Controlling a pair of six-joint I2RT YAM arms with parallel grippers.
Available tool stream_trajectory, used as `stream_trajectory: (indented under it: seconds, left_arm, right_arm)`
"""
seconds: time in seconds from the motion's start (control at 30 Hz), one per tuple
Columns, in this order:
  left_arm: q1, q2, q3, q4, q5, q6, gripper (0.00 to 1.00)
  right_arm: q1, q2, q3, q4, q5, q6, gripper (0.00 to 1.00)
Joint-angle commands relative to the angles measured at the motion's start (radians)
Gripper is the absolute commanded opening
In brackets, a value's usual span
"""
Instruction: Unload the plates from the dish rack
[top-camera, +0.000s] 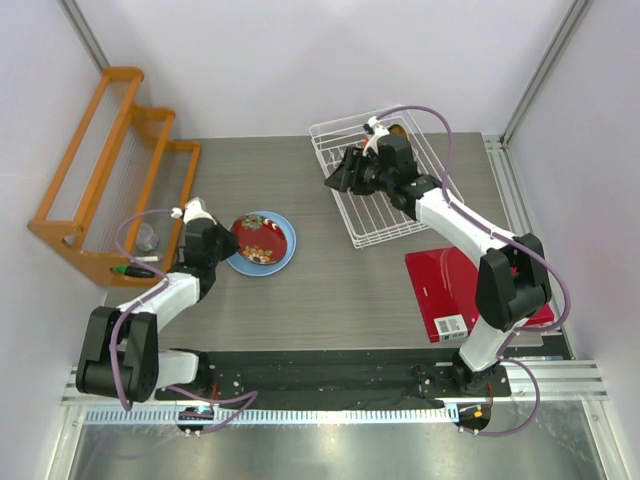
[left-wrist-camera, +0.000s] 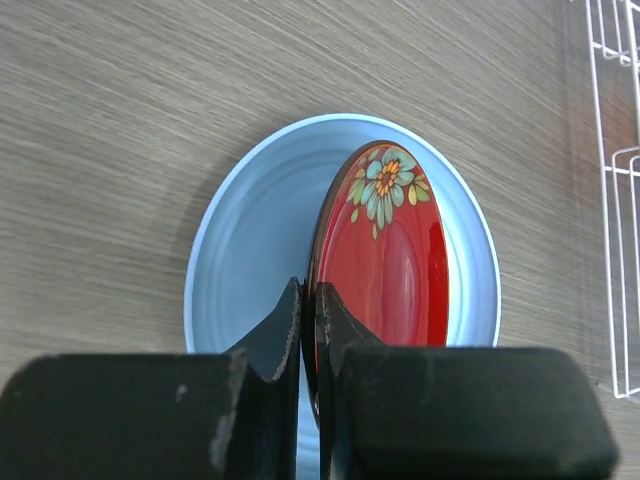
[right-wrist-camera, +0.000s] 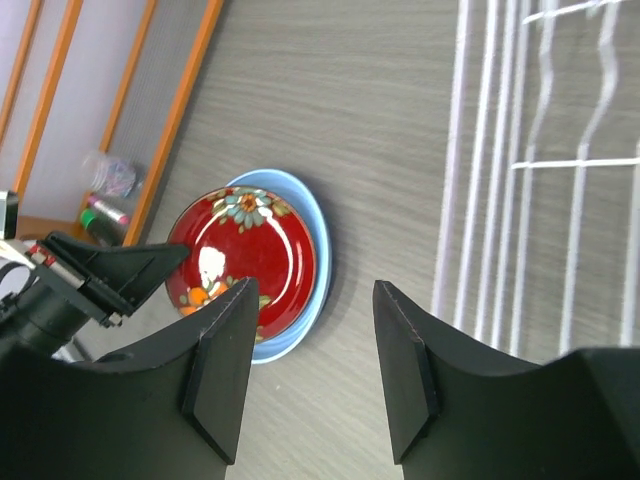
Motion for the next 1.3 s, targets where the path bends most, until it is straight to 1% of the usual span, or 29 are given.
stream_trajectory:
  seconds: [0.0, 0.03, 0.07, 0.13, 0.17, 0.2, 0.23, 0.27, 0.33, 0.37, 0.5, 0.53, 0.57, 0.6, 0.7, 0.8, 0.9, 1.07, 1.27]
  left_arm:
    - [0.004, 0.036, 0.024, 0.107, 0.033, -0.017, 0.0]
    - [0.004, 0.049, 0.025, 0.098, 0.033, -0.019, 0.0]
    - [0.004, 0.057, 0.028, 0.092, 0.031, -0.019, 0.06]
    - [0.004, 0.066, 0.03, 0.077, 0.024, -0.017, 0.15]
    - [0.004, 0.066, 0.03, 0.072, 0.021, -0.019, 0.31]
    - [0.004, 0.065, 0.03, 0.071, 0.024, -0.017, 0.34]
    - [0.004, 0.065, 0.03, 0.066, 0.025, -0.013, 0.36]
    - [0.004, 0.062, 0.028, 0.064, 0.022, -0.013, 0.47]
    - [0.004, 0.057, 0.03, 0.061, 0.025, -0.004, 0.48]
    - [0.002, 0.054, 0.031, 0.055, 0.022, -0.002, 0.55]
    - [0.004, 0.033, 0.063, -0.001, 0.013, 0.016, 0.66]
    - [0.004, 0.027, 0.066, -0.009, 0.012, 0.018, 0.75]
    - [0.004, 0.017, 0.07, -0.023, 0.01, 0.021, 0.99]
    - [0.002, -0.002, 0.079, -0.032, 0.012, 0.022, 0.99]
    - [0.002, -0.032, 0.082, -0.046, 0.047, 0.035, 0.99]
    - [0.004, -0.075, 0.077, -0.052, 0.058, 0.038, 1.0]
    - [0.004, -0.092, 0.07, -0.052, 0.055, 0.039, 0.99]
    - [0.002, -0.098, 0.068, -0.049, 0.059, 0.041, 0.99]
    - [0.002, -0.092, 0.071, -0.043, 0.076, 0.044, 0.99]
  right_arm:
    - [-0.03, -0.061, 0.082, -0.043, 0.089, -0.079, 0.55]
    - [-0.032, -0.05, 0.094, -0.075, 0.113, -0.09, 0.56]
    - [-0.036, -0.043, 0.107, -0.089, 0.142, -0.102, 0.56]
    - [-0.049, -0.009, 0.134, -0.112, 0.235, -0.139, 0.56]
    - [-0.049, 0.005, 0.142, -0.121, 0.283, -0.158, 0.56]
    - [-0.052, 0.019, 0.168, -0.131, 0.339, -0.175, 0.56]
    - [-0.05, 0.042, 0.182, -0.144, 0.449, -0.21, 0.56]
    - [-0.052, 0.08, 0.196, -0.148, 0.488, -0.222, 0.57]
    - [-0.055, 0.124, 0.246, -0.148, 0.598, -0.254, 0.57]
    - [-0.059, 0.176, 0.268, -0.152, 0.627, -0.279, 0.57]
    - [-0.07, 0.287, 0.393, -0.164, 0.714, -0.339, 0.58]
    - [-0.073, 0.313, 0.413, -0.164, 0.739, -0.348, 0.58]
    - [-0.075, 0.333, 0.436, -0.166, 0.754, -0.359, 0.59]
    - [-0.081, 0.373, 0.473, -0.166, 0.775, -0.376, 0.59]
    - [-0.089, 0.427, 0.535, -0.171, 0.82, -0.411, 0.6]
    - [-0.095, 0.465, 0.582, -0.171, 0.832, -0.441, 0.61]
    - [-0.093, 0.481, 0.607, -0.174, 0.838, -0.462, 0.61]
    - [-0.096, 0.461, 0.588, -0.169, 0.843, -0.472, 0.62]
    - [-0.102, 0.522, 0.637, -0.169, 0.825, -0.494, 0.61]
